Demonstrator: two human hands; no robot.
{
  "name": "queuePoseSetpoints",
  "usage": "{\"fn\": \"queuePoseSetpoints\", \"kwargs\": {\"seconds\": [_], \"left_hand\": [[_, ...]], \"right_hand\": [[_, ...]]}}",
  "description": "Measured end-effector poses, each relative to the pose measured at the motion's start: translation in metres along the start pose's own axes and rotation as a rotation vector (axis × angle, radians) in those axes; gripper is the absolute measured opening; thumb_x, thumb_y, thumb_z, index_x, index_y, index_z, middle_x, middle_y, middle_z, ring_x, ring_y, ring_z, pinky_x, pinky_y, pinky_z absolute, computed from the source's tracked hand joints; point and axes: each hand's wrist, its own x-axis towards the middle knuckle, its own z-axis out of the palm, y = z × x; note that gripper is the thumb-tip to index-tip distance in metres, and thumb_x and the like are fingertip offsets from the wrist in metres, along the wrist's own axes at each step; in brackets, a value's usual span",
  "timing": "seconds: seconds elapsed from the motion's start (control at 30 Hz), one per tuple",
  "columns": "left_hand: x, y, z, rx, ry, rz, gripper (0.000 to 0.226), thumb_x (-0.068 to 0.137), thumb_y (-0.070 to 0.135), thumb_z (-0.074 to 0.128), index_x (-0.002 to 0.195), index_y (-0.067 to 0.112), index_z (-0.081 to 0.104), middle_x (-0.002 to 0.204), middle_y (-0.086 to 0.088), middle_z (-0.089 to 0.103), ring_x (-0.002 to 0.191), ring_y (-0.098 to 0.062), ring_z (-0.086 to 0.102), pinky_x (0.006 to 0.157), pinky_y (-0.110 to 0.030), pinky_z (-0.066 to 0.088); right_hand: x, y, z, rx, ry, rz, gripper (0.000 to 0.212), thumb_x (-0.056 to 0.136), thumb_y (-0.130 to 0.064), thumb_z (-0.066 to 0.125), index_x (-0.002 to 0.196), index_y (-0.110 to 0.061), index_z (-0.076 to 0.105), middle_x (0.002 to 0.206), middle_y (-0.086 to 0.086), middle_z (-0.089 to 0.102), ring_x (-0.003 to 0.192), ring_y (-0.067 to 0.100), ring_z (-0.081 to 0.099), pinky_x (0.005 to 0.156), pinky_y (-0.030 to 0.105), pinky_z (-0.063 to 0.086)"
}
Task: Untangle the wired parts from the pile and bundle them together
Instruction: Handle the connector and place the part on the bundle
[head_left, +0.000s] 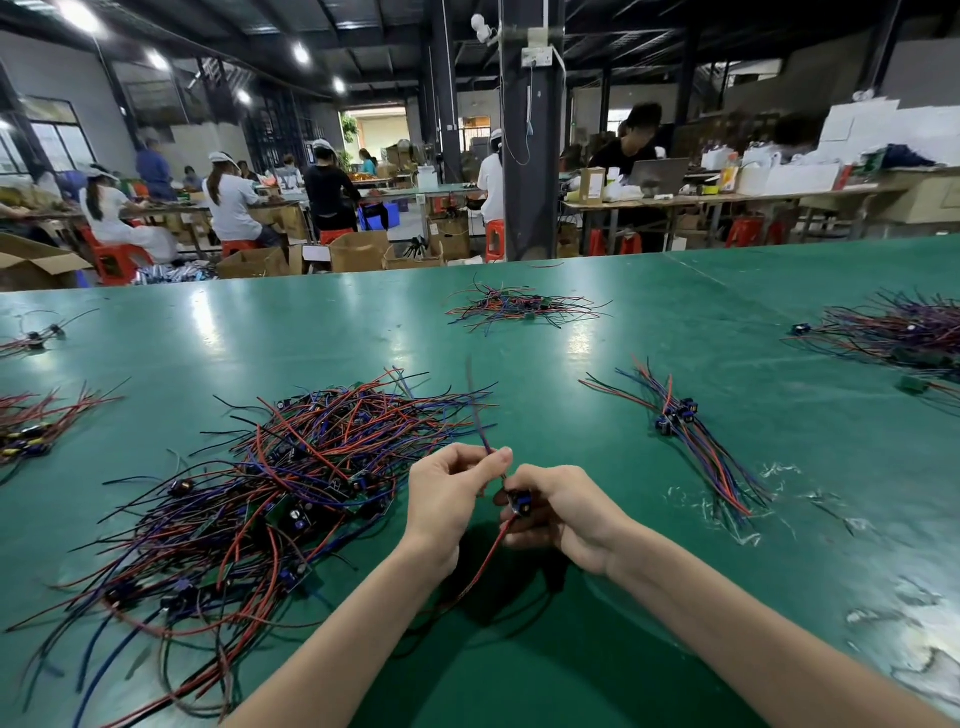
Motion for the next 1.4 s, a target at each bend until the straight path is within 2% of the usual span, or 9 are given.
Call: {"fn": "queuePoseSetpoints", "kwargs": {"seconds": [0.33,0.43,0.53,0.6,0.67,0.83,1.1,1.2,1.4], "left_hand": [[0.012,-0.001,-0.008,-0.184,0.049,-0.156,0.022,0.072,0.012,0.079,0.064,0.011,0.058,0.052,0.005,0.047,0.049,-0.01,0.037,0.054,-0.021,0.037],[0.016,-0.004,-0.015,0.004,0.078,0.009,0.023,0.071,0.014,0.081,0.062,0.013,0.06,0.053,0.007,0.052,0.05,-0.007,0.041,0.052,-0.016,0.039],[0.017,-0.01,-0.015,0.446,0.063,0.366,0.023,0.073,0.016,0.081,0.063,0.012,0.061,0.057,0.006,0.058,0.052,-0.002,0.047,0.055,-0.016,0.043],[0.018,-0.013,-0.011,0.495,0.073,0.461,0.021,0.074,0.016,0.08,0.065,0.012,0.061,0.059,0.006,0.06,0.054,-0.002,0.051,0.056,-0.014,0.043],[0.023,-0.014,-0.006,0.438,0.089,0.404,0.019,0.074,0.017,0.08,0.066,0.014,0.063,0.061,0.007,0.062,0.055,0.0,0.052,0.058,-0.012,0.044],[0.041,-0.019,0.004,0.06,0.116,-0.008,0.021,0.077,0.017,0.078,0.066,0.011,0.061,0.058,0.003,0.052,0.053,-0.01,0.042,0.055,-0.02,0.039],[0.05,-0.023,0.015,0.331,0.097,0.16,0.026,0.077,0.015,0.078,0.061,0.017,0.057,0.055,0.009,0.053,0.052,-0.004,0.044,0.059,-0.023,0.04],[0.048,-0.012,0.015,0.166,0.157,0.099,0.021,0.076,0.016,0.078,0.066,0.015,0.06,0.058,0.008,0.054,0.054,-0.007,0.045,0.059,-0.023,0.042],[0.042,0.012,0.009,-0.178,0.174,-0.1,0.026,0.083,0.018,0.072,0.064,0.011,0.055,0.048,0.008,0.054,0.041,-0.005,0.039,0.044,-0.017,0.038]], "right_hand": [[0.0,0.004,0.001,-0.11,-0.02,-0.032,0.022,0.086,-0.005,0.053,0.067,0.002,0.062,0.049,0.009,0.059,0.04,0.019,0.057,0.041,0.024,0.049],[0.0,0.006,0.002,-0.14,-0.013,-0.05,0.023,0.086,-0.003,0.053,0.066,0.002,0.061,0.05,0.009,0.058,0.041,0.019,0.056,0.04,0.024,0.049],[0.001,0.008,0.003,-0.148,0.005,-0.054,0.022,0.086,-0.002,0.052,0.065,0.002,0.059,0.053,0.01,0.057,0.04,0.018,0.055,0.038,0.023,0.047],[0.002,0.006,0.002,-0.142,0.021,-0.054,0.022,0.086,-0.002,0.052,0.065,0.002,0.059,0.054,0.011,0.057,0.04,0.019,0.055,0.039,0.023,0.047],[0.003,0.004,-0.001,-0.129,0.046,-0.05,0.022,0.086,-0.003,0.053,0.067,0.003,0.06,0.051,0.011,0.057,0.041,0.019,0.056,0.039,0.023,0.048],[0.004,0.0,-0.007,-0.111,0.074,-0.039,0.022,0.087,-0.004,0.052,0.068,0.002,0.06,0.048,0.007,0.057,0.039,0.016,0.055,0.039,0.02,0.046],[0.009,-0.005,-0.016,-0.164,0.139,-0.034,0.02,0.084,-0.003,0.052,0.065,0.002,0.059,0.05,0.009,0.055,0.037,0.017,0.053,0.038,0.02,0.045],[0.009,-0.008,-0.019,-0.232,0.129,-0.056,0.018,0.082,-0.001,0.053,0.065,0.002,0.059,0.048,0.009,0.055,0.037,0.017,0.053,0.038,0.021,0.046],[0.007,-0.013,-0.02,-0.323,0.096,-0.135,0.019,0.082,-0.001,0.055,0.063,-0.002,0.06,0.049,0.008,0.057,0.036,0.018,0.052,0.036,0.021,0.045]]}}
